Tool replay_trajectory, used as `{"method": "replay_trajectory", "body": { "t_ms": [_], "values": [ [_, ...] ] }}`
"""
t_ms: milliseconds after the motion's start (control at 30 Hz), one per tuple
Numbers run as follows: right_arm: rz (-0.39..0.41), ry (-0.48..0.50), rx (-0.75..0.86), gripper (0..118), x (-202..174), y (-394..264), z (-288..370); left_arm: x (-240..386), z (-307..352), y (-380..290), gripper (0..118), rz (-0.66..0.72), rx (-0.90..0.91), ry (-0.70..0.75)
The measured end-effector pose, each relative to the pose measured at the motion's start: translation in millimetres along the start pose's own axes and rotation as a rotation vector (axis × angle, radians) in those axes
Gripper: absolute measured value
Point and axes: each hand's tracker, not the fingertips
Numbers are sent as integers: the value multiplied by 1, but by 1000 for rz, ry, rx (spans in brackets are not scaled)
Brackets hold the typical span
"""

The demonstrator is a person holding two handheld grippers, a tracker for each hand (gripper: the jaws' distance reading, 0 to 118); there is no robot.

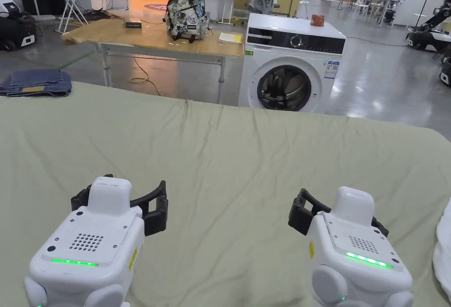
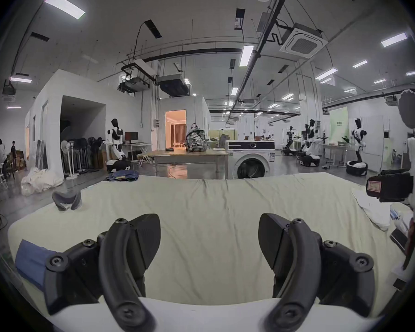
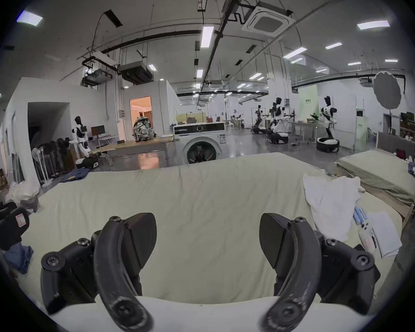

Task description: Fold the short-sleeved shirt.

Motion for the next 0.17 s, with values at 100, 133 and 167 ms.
{"method": "replay_trajectory", "body": {
  "t_ms": [100, 133, 167],
  "values": [
    [1, 4, -37, 91, 0, 2, 0, 0, -1, 0, 86, 9, 0, -4],
    [-6, 15, -36, 91, 2, 2, -1, 0, -1, 0, 86, 12, 1, -3],
    [-11, 31, -30, 91, 3, 1, -1, 0, -1, 0, 86, 13, 1, -2]
  ]
}}
